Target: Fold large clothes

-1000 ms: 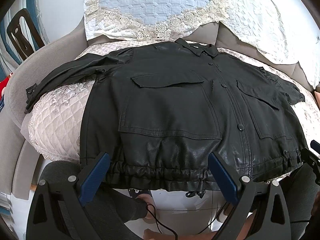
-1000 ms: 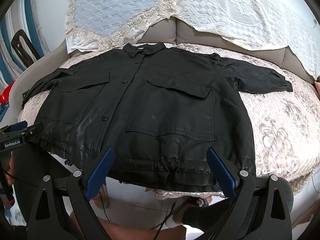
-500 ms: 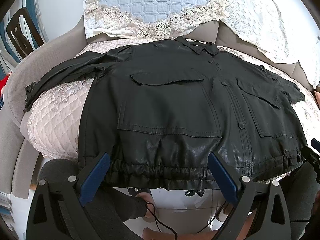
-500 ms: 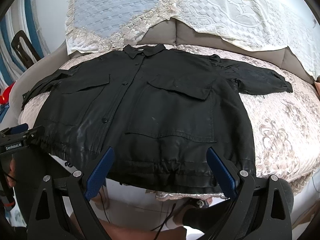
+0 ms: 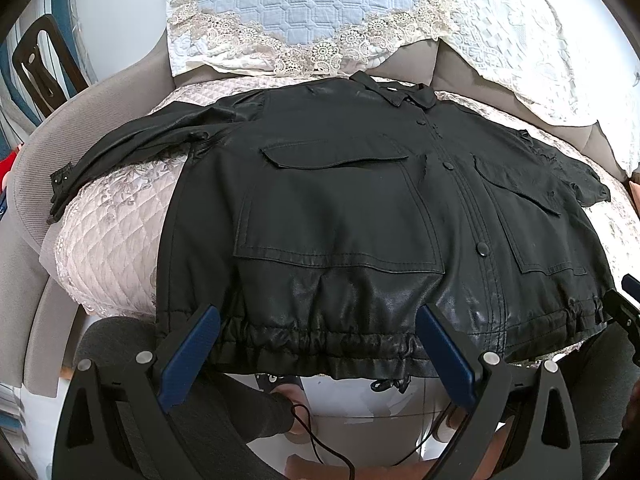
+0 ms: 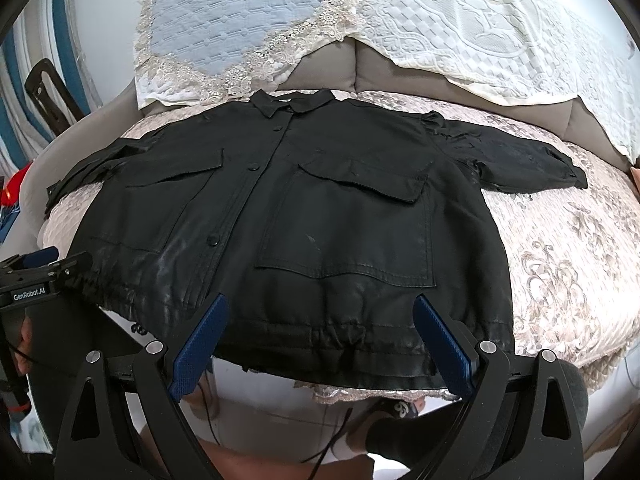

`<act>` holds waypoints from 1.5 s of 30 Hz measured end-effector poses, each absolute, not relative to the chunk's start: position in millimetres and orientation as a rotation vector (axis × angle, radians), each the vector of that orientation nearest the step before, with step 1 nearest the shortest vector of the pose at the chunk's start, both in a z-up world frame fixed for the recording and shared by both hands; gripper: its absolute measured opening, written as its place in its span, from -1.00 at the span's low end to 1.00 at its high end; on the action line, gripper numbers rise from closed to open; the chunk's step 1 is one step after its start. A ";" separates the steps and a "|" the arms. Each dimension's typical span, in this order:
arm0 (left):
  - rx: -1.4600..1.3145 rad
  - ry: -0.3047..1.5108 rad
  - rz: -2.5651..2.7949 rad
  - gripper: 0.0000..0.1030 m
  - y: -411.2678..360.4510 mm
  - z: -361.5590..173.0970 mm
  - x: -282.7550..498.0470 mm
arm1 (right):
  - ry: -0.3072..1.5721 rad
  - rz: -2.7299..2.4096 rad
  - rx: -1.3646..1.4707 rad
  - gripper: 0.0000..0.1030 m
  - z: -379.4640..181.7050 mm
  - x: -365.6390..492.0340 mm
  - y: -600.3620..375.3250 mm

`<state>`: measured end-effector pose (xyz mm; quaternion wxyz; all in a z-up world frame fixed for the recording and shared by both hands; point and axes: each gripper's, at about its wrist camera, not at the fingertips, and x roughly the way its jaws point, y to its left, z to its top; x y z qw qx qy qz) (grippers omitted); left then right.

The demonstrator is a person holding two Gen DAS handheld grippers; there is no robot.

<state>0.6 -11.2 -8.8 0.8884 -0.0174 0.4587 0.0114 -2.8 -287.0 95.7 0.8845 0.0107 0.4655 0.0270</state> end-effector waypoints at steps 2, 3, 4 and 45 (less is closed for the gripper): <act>-0.037 0.955 0.023 0.93 -11.4 -8.9 0.7 | 0.969 0.055 0.022 0.83 95.8 -3.0 -286.9; -0.037 0.957 0.022 0.93 -11.6 -9.2 1.1 | 0.968 0.055 0.022 0.83 95.9 -3.1 -286.9; -0.037 0.957 0.021 0.93 -11.7 -9.5 1.3 | 0.968 0.055 0.022 0.83 95.9 -3.3 -287.1; -0.047 0.969 0.009 0.93 -8.4 -16.0 5.3 | 0.961 0.087 0.026 0.83 94.7 4.4 -278.3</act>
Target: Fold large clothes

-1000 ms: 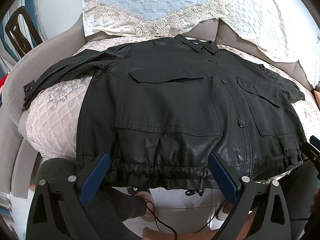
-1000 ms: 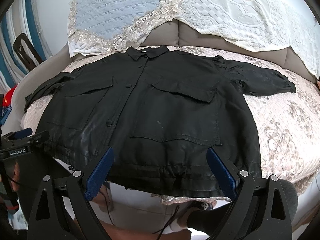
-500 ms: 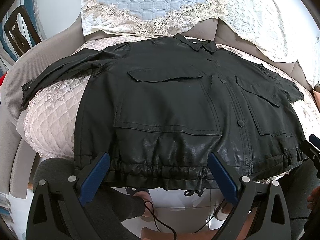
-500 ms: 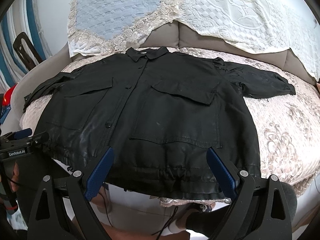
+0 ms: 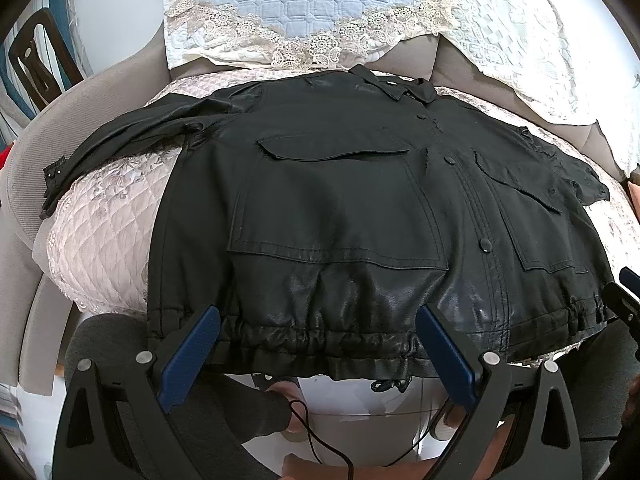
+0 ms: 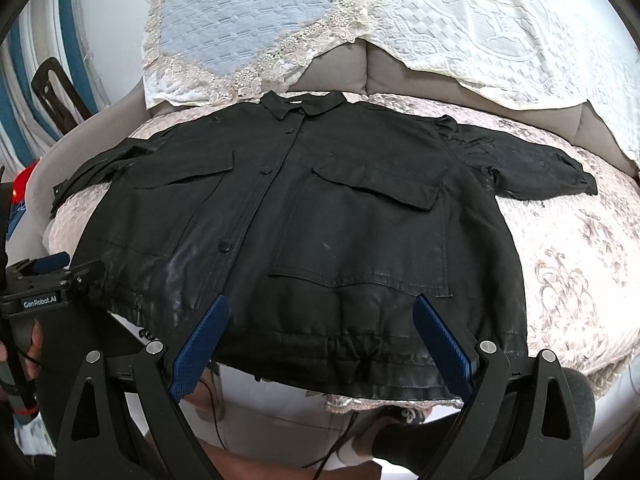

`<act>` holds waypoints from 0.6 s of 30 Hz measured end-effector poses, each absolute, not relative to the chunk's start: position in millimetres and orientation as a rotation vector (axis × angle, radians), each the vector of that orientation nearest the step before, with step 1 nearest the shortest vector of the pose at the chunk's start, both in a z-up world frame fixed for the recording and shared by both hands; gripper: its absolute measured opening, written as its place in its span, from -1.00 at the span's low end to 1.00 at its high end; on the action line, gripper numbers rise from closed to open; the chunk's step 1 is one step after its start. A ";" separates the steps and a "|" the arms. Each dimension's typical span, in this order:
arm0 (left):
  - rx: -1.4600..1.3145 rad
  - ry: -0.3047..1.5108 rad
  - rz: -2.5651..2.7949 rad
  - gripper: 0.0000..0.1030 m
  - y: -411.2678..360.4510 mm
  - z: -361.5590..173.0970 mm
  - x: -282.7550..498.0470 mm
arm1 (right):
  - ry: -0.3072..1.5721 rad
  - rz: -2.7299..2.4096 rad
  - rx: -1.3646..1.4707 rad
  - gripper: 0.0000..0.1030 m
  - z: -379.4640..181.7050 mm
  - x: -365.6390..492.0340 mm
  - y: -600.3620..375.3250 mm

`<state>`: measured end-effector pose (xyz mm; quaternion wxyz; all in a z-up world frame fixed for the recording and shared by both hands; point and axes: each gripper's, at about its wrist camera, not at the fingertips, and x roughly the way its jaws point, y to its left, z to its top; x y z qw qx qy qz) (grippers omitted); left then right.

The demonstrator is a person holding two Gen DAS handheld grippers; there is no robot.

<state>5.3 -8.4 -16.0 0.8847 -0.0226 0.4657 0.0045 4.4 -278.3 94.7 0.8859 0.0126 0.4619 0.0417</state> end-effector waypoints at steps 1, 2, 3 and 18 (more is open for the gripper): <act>-0.046 0.969 0.011 0.93 -8.8 -15.9 5.4 | 0.961 0.086 0.027 0.83 94.7 4.6 -278.2; -0.044 0.969 0.012 0.93 -8.6 -16.2 5.6 | 0.962 0.086 0.027 0.83 94.7 5.0 -277.9; -0.043 0.969 0.012 0.93 -8.7 -16.6 5.7 | 0.962 0.086 0.026 0.83 94.7 5.0 -277.8; -0.064 0.968 -0.002 0.93 -1.7 -17.6 7.6 | 0.958 0.098 0.048 0.83 97.6 12.6 -275.0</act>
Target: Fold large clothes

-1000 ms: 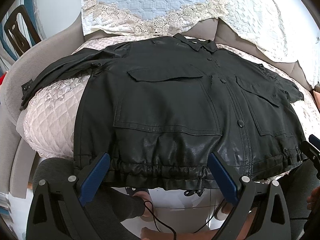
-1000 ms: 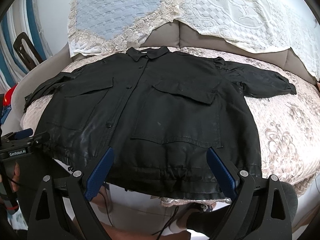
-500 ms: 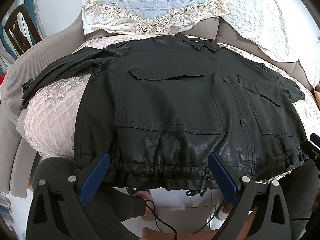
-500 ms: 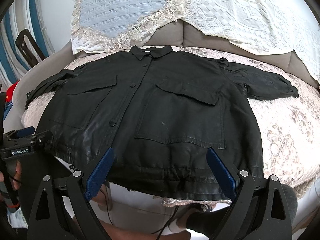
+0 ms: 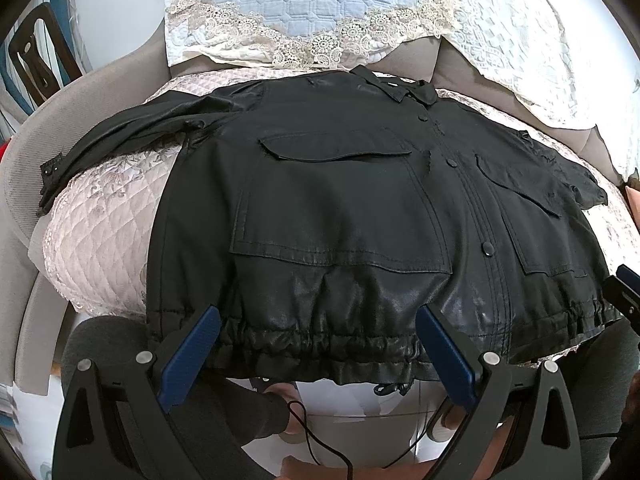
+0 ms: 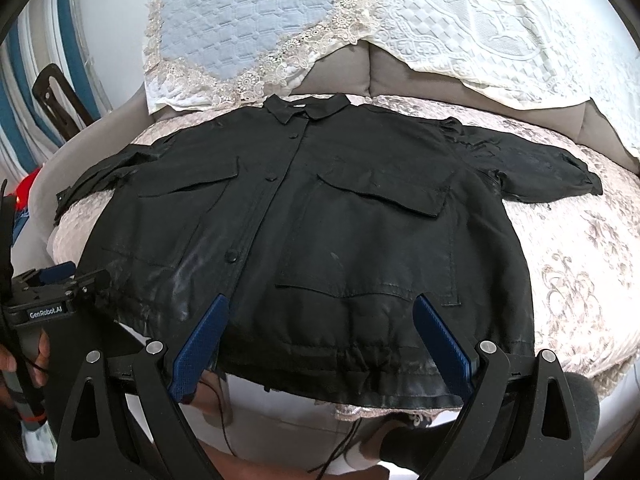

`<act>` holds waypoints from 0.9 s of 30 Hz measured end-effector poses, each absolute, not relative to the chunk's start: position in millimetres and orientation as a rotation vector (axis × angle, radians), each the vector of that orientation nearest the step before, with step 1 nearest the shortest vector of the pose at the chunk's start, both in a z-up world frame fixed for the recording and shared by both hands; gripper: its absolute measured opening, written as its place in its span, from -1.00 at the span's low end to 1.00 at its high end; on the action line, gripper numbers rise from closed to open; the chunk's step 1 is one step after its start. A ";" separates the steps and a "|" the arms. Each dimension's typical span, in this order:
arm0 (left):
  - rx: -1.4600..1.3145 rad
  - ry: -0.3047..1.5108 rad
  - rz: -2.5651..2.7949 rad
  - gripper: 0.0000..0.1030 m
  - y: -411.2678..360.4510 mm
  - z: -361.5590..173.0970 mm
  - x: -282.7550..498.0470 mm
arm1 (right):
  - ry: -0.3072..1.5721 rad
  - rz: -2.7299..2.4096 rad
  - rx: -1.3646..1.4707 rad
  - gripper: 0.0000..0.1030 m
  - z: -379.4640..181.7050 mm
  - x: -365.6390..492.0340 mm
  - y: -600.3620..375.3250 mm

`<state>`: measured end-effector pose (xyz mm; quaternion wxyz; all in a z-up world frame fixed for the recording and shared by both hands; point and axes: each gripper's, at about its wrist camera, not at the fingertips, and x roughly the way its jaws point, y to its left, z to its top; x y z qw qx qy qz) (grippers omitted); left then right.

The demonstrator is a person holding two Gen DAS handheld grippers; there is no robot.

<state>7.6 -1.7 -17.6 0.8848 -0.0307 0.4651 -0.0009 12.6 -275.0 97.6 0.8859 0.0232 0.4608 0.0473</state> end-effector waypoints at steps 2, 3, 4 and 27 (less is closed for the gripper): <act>-0.065 0.967 -0.003 0.93 -1.3 -17.2 8.7 | 0.959 0.099 0.046 0.83 97.6 13.4 -274.6; -0.067 0.967 -0.005 0.93 -0.8 -17.2 9.6 | 0.959 0.097 0.047 0.83 97.5 13.8 -274.8; -0.070 0.967 -0.007 0.93 -0.1 -17.2 10.2 | 0.960 0.098 0.050 0.83 97.6 15.0 -274.6; -0.224 0.914 0.036 0.81 61.1 -10.5 56.1 | 0.970 0.131 0.015 0.83 95.8 58.9 -252.4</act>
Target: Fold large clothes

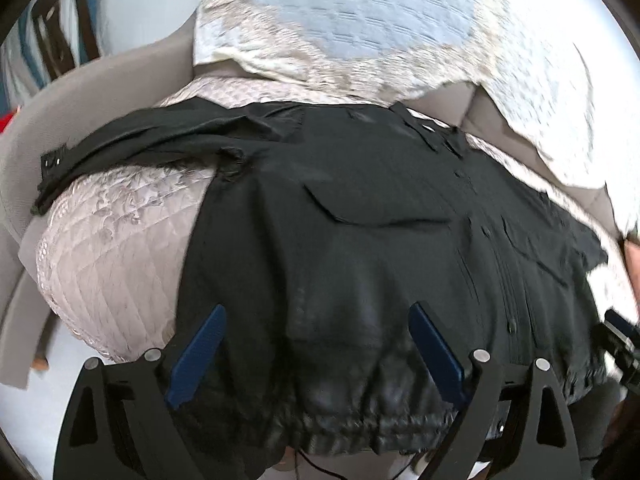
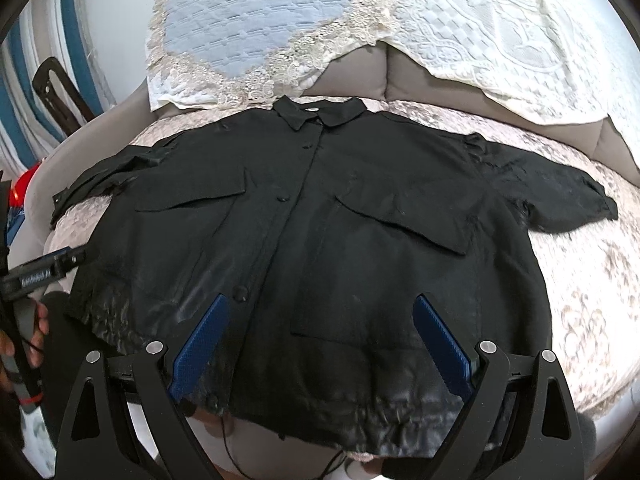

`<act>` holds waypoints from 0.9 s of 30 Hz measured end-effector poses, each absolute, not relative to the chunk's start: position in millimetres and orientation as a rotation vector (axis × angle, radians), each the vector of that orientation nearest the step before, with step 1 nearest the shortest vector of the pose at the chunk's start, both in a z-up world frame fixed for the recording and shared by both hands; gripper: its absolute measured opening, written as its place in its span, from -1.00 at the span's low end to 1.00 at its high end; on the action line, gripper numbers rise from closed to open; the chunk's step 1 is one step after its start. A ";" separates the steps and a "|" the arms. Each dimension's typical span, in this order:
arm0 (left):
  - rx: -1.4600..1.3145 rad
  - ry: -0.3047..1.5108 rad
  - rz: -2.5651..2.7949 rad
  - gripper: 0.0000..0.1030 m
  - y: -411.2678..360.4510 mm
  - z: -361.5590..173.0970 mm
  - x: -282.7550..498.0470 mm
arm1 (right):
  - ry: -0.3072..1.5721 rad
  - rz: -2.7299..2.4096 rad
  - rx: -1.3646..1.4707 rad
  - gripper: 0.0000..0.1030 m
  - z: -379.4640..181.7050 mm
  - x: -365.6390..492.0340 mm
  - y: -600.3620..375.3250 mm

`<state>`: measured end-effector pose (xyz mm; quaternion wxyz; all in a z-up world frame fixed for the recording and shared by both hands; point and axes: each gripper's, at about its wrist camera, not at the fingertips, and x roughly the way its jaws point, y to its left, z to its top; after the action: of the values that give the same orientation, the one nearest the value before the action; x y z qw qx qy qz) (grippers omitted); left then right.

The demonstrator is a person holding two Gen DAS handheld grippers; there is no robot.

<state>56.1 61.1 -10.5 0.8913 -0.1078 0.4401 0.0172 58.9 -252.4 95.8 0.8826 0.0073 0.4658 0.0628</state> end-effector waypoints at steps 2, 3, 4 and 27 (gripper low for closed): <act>-0.244 0.907 0.067 0.81 77.2 -9.8 63.1 | 0.959 0.141 0.007 0.83 98.1 63.9 -247.0; -0.250 0.901 0.092 0.81 86.4 -9.1 66.2 | 0.953 0.146 0.002 0.83 99.5 66.5 -243.8; -0.260 0.889 0.118 0.81 98.7 -8.2 70.8 | 0.949 0.152 -0.002 0.83 100.6 69.3 -240.8; -0.679 0.775 0.568 0.71 337.8 -65.6 148.3 | 1.014 0.161 -0.067 0.83 78.4 106.6 -199.2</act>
<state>148.3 337.8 -65.6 0.8319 -0.3202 0.3656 0.2679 106.6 -199.2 78.4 0.8705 -0.0322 0.4850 0.0771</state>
